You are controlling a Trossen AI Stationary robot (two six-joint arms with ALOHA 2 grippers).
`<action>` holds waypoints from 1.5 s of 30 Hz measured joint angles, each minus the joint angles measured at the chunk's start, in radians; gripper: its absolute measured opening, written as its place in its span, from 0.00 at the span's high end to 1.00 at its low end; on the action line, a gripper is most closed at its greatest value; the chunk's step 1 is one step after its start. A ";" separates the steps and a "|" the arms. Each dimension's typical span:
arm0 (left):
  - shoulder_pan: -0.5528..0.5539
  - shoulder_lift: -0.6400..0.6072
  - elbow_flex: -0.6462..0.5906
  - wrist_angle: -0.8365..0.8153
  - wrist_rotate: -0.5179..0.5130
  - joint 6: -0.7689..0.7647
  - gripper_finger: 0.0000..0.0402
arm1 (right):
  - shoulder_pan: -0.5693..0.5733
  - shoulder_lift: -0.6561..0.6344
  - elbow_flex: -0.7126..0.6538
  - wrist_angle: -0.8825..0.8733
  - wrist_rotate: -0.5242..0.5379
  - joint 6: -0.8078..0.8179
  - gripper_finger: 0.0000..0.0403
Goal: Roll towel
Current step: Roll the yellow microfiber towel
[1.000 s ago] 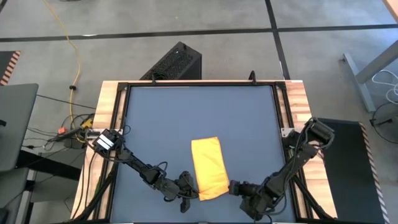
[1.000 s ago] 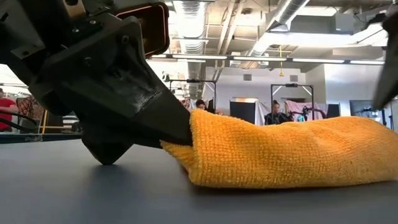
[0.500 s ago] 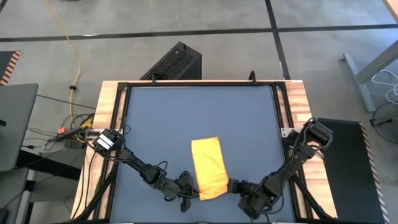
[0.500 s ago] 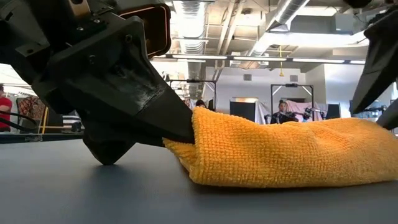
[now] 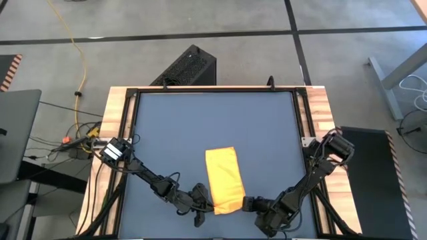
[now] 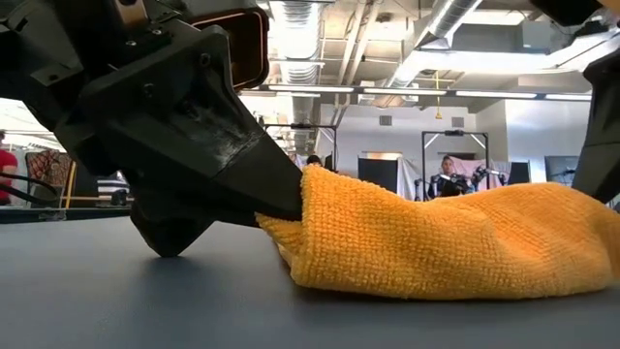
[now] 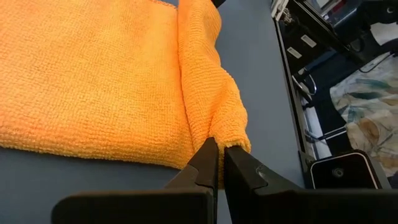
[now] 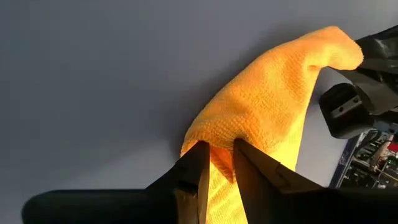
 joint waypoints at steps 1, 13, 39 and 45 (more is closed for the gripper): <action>0.000 0.000 0.000 0.000 0.000 0.000 1.00 | 0.000 0.000 0.000 0.005 0.000 0.012 0.76; 0.000 0.000 0.000 -0.002 0.002 0.008 1.00 | 0.000 0.000 0.000 0.025 -0.077 0.311 0.92; 0.021 0.000 0.000 0.010 0.054 0.016 1.00 | 0.021 -0.001 0.008 0.048 -0.212 0.583 0.80; 0.021 0.000 0.000 0.011 0.054 0.016 1.00 | 0.018 -0.001 0.008 0.038 -0.209 0.467 0.74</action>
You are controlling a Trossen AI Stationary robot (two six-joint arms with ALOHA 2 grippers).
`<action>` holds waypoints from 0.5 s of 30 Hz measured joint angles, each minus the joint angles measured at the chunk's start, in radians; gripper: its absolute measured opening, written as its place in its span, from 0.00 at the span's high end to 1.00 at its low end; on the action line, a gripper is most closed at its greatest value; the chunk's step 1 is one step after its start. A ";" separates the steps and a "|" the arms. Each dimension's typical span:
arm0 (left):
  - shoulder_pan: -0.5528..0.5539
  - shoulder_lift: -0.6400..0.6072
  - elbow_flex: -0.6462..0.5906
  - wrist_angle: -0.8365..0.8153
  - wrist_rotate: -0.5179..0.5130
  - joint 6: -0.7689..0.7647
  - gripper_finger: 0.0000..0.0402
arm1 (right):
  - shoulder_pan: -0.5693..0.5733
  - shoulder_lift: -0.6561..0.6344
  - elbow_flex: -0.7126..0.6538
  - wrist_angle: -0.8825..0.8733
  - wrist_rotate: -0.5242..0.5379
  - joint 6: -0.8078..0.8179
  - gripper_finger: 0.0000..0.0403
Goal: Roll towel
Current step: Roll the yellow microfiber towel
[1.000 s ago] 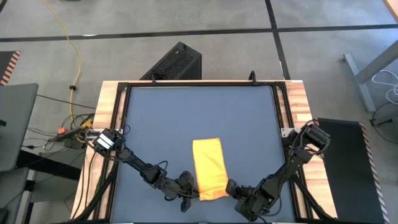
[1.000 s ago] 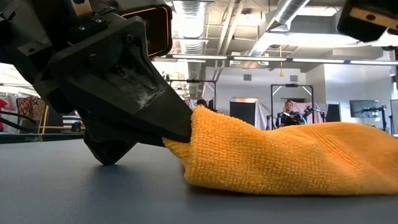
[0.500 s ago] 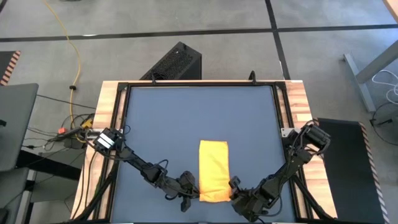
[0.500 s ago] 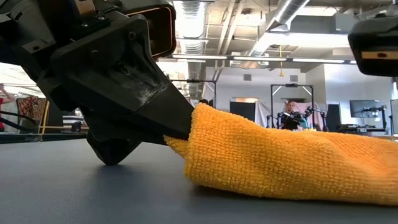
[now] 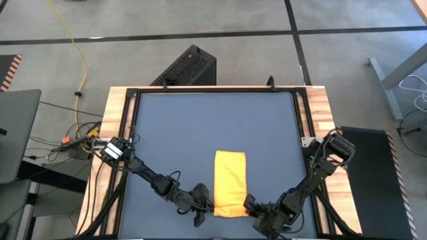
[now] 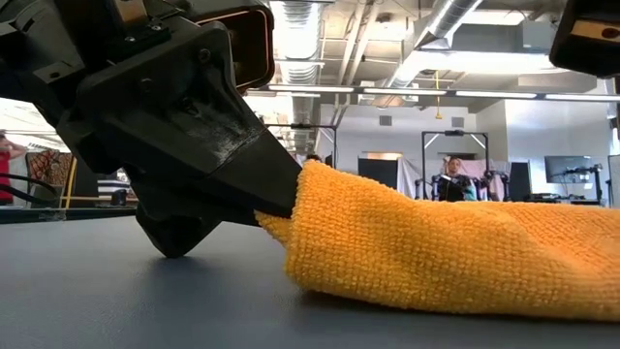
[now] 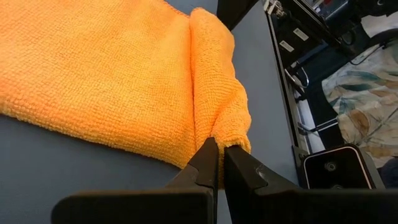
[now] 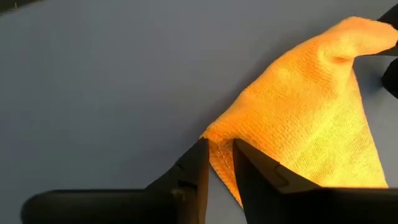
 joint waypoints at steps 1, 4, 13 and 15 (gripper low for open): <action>0.000 0.000 0.000 0.000 0.000 0.000 1.00 | 0.000 0.000 0.000 -0.002 0.003 -0.009 0.73; 0.000 0.000 0.000 0.000 0.000 0.000 1.00 | 0.000 0.000 0.000 -0.014 0.052 -0.029 0.69; 0.000 0.000 0.000 0.000 0.000 0.004 1.00 | 0.006 -0.008 0.025 -0.082 0.130 -0.100 0.62; 0.000 0.000 0.000 0.000 0.000 0.007 1.00 | 0.006 -0.008 0.027 -0.090 0.131 -0.106 0.62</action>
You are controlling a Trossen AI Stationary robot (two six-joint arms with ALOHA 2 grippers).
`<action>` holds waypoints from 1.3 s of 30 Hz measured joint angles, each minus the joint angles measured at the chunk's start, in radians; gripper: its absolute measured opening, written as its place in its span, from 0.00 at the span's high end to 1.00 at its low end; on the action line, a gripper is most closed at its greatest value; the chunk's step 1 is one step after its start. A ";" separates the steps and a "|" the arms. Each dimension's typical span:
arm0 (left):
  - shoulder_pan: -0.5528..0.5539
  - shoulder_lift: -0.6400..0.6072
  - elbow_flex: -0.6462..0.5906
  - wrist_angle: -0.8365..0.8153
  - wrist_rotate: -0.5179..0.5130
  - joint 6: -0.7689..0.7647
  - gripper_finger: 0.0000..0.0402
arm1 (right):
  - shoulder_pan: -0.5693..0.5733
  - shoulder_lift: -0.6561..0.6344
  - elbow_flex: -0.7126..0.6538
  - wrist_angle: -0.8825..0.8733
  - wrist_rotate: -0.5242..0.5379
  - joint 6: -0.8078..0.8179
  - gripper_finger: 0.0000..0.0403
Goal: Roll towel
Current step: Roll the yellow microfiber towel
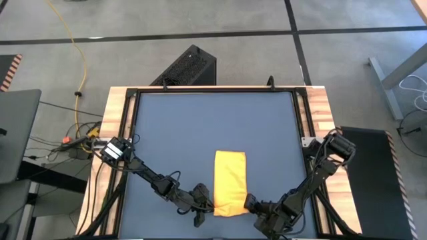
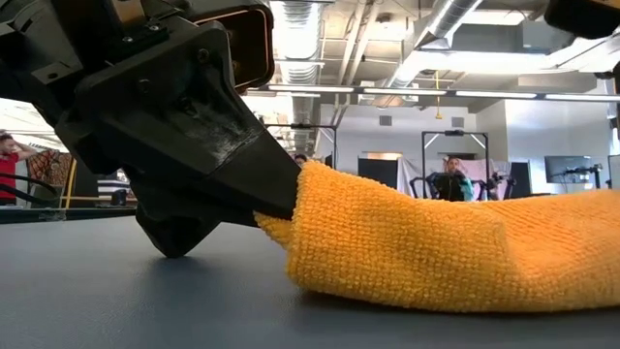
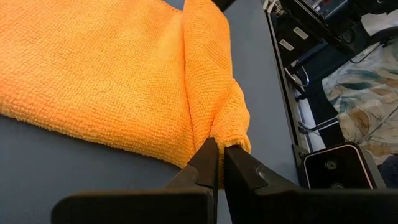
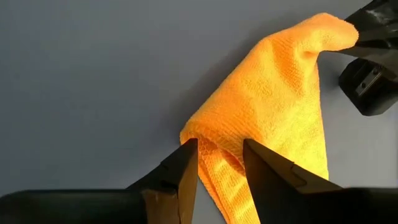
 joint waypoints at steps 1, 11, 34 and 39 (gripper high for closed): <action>0.000 0.000 0.000 0.000 0.000 0.001 1.00 | 0.000 0.000 0.000 -0.006 0.001 -0.002 0.62; 0.001 0.000 0.000 0.000 0.000 0.001 1.00 | 0.022 -0.048 0.000 -0.026 0.080 -0.047 0.63; 0.017 0.000 0.000 -0.002 0.040 -0.005 1.00 | -0.007 -0.003 -0.034 0.123 0.002 -0.258 0.64; 0.022 0.000 0.000 -0.002 0.049 -0.006 1.00 | -0.012 0.013 -0.035 0.163 -0.006 -0.301 0.64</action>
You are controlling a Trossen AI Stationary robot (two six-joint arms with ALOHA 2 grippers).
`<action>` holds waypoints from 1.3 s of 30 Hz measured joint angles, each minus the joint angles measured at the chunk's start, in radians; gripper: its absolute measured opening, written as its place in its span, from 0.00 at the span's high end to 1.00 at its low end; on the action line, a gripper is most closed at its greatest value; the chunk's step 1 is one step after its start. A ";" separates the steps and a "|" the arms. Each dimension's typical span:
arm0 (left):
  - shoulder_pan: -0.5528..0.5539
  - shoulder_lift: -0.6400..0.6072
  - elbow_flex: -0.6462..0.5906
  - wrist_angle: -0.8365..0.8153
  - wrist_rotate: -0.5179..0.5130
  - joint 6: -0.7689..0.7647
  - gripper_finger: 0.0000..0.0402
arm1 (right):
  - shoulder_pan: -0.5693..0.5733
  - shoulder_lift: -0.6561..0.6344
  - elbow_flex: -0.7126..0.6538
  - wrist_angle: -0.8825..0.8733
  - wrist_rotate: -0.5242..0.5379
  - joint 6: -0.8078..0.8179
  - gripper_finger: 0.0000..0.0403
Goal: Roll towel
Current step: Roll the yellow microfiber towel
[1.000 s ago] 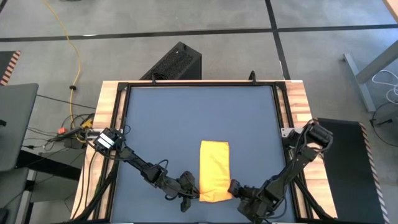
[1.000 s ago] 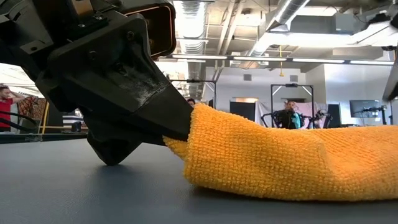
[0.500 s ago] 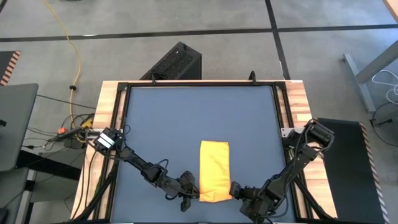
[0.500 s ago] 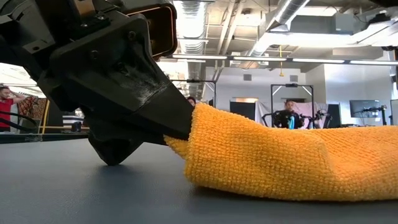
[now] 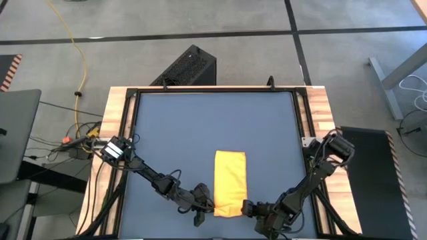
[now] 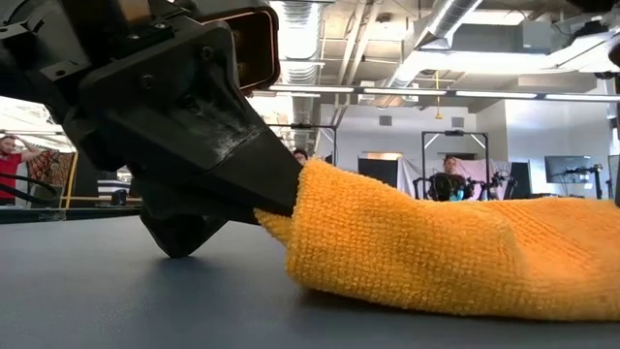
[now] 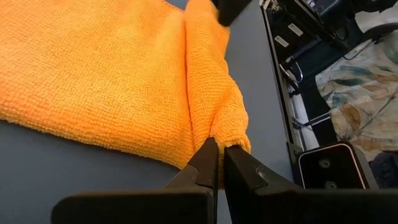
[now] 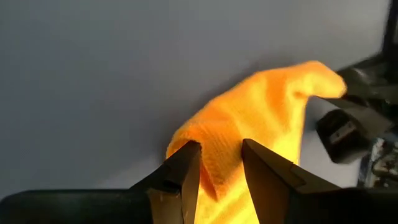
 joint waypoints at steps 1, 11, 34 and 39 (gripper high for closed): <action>0.001 0.000 0.000 0.000 0.003 -0.002 1.00 | 0.000 0.006 0.000 0.021 0.000 -0.011 0.64; 0.011 0.000 0.000 0.005 0.044 0.016 1.00 | -0.010 0.065 0.002 0.186 -0.004 0.097 0.71; 0.154 0.006 -0.001 0.083 0.193 0.160 1.00 | 0.035 0.047 0.001 0.132 -0.025 1.099 0.96; 0.189 0.004 0.005 0.146 0.355 0.097 1.00 | 0.078 0.019 0.001 0.112 0.043 1.231 0.96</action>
